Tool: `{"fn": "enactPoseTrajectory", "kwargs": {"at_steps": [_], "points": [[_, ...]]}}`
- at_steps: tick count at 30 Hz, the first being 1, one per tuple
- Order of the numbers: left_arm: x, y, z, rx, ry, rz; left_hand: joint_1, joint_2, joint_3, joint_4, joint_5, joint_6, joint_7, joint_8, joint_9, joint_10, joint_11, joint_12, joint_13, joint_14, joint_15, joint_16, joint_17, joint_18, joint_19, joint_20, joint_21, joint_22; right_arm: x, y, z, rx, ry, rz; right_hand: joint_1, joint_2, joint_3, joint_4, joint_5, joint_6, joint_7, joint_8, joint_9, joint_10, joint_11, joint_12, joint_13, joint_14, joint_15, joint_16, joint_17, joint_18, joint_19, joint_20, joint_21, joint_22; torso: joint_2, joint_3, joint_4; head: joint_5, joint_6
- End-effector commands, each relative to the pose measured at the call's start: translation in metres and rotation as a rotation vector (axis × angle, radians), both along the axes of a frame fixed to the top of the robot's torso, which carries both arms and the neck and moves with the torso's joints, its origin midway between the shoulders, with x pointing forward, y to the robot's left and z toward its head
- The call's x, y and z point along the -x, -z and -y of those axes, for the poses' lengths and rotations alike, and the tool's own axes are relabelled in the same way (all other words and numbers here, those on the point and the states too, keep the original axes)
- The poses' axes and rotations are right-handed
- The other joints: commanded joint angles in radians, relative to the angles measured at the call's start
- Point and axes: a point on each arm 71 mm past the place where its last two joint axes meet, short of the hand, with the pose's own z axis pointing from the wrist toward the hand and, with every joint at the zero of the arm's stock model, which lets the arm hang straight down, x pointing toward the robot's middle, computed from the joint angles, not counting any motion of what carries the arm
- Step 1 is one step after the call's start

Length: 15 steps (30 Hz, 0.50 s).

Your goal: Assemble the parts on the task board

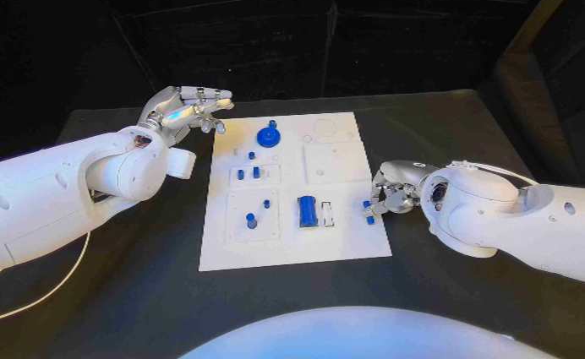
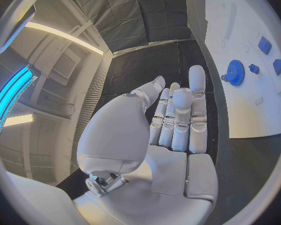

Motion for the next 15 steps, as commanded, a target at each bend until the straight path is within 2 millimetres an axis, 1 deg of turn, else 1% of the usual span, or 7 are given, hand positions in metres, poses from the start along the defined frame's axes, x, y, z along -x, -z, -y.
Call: {"fn": "enactPoseTrajectory", "kwargs": {"at_steps": [1,6,9,10,12,13,15], "points": [[0.0,-0.001,0.001,0.006,0.007,0.001,-0.003,0.006,-0.005,-0.003,-0.002,-0.007,0.001,0.003,-0.001,-0.009,0.001,0.007,0.001,-0.006,-0.002,-0.001,-0.001,0.013,-0.002,0.003,-0.004,-0.001,0.0,0.001,-0.002,0.03,-0.023,-0.008,0.025,0.001,0.001,-0.014,0.001,0.005,0.0,0.004,0.003,0.001,-0.003,0.005,0.001,0.066,0.002,0.006,0.075,-0.006,0.006,-0.001,0.004,0.0,0.0,-0.0008,-0.002,0.002,0.0],[0.0,-0.001,0.002,0.006,0.008,0.001,-0.003,0.006,-0.005,-0.003,-0.002,-0.007,0.001,0.003,-0.001,-0.009,0.001,0.007,0.001,-0.006,-0.002,-0.001,-0.001,0.013,-0.002,0.003,-0.004,-0.001,-0.002,0.002,-0.006,0.04,-0.037,0.01,0.068,0.007,0.009,-0.042,0.016,-0.009,0.004,-0.005,0.004,-0.006,-0.002,-0.003,-0.001,0.065,0.002,0.004,0.074,-0.006,0.004,-0.002,0.001,-0.003,0.0,-0.0006,0.0004,0.003,-0.003],[0.0,-0.001,0.002,0.006,0.007,0.001,-0.003,0.007,-0.004,-0.003,-0.002,-0.007,0.001,0.004,-0.001,-0.009,0.001,0.007,0.002,-0.006,-0.002,-0.001,-0.001,0.013,-0.002,0.003,-0.004,-0.001,-0.003,0.003,-0.01,0.052,-0.053,0.021,0.106,0.018,0.022,-0.063,0.019,-0.019,0.007,-0.015,0.001,-0.011,0.0,-0.009,-0.004,0.065,0.003,0.004,0.075,-0.005,0.002,-0.001,0.0,-0.004,0.0,-0.0003,0.0006,0.004,-0.004],[0.0,-0.001,0.001,0.006,0.007,0.001,-0.003,0.007,-0.004,-0.003,-0.002,-0.007,0.001,0.004,-0.001,-0.009,0.001,0.007,0.002,-0.006,-0.002,-0.001,-0.001,0.013,-0.002,0.003,-0.004,-0.001,-0.003,0.004,-0.011,0.057,-0.06,0.022,0.129,0.026,0.031,-0.075,0.016,-0.021,0.007,-0.018,0.0,-0.014,0.0,-0.012,-0.005,0.065,0.003,0.004,0.074,-0.005,0.002,-0.001,0.0,-0.005,0.0,-0.0005,0.0011,0.004,-0.004],[0.0,-0.001,0.001,0.005,0.006,0.001,-0.003,0.007,-0.004,-0.003,-0.002,-0.007,0.001,0.004,-0.001,-0.009,0.001,0.007,0.002,-0.006,-0.002,-0.001,-0.001,0.013,-0.002,0.003,-0.004,-0.001,-0.003,0.005,-0.014,0.067,-0.071,0.021,0.169,0.043,0.053,-0.097,-0.011,-0.023,0.009,-0.027,-0.003,-0.02,0.001,-0.02,-0.009,0.064,0.003,0.003,0.074,-0.005,0.001,-0.001,-0.001,-0.005,0.0,-0.0007,0.002,0.005,-0.004],[0.0,-0.001,0.001,0.005,0.005,0.001,-0.003,0.007,-0.004,-0.003,-0.002,-0.007,0.001,0.004,-0.001,-0.009,0.001,0.007,0.002,-0.006,-0.002,-0.001,-0.001,0.013,-0.002,0.003,-0.004,-0.001,-0.003,0.005,-0.015,0.071,-0.077,0.018,0.18,0.048,0.061,-0.103,-0.023,-0.026,0.011,-0.033,-0.006,-0.023,0.002,-0.025,-0.013,0.064,0.004,0.002,0.074,-0.005,0.001,-0.001,-0.002,-0.006,0.0,-0.0008,0.0019,0.008,-0.005],[0.0,-0.001,0.001,0.005,0.004,0.001,-0.003,0.007,-0.004,-0.003,-0.002,-0.007,0.001,0.004,-0.001,-0.009,0.001,0.007,0.002,-0.006,-0.002,-0.001,-0.001,0.013,-0.002,0.003,-0.004,-0.001,-0.003,0.006,-0.016,0.078,-0.085,0.014,0.191,0.057,0.072,-0.11,-0.024,-0.033,0.016,-0.046,-0.012,-0.028,0.005,-0.034,-0.019,0.064,0.007,0.001,0.073,-0.005,0.0,0.001,-0.003,-0.008,0.0,-0.0007,0.0025,0.011,-0.007]]}}
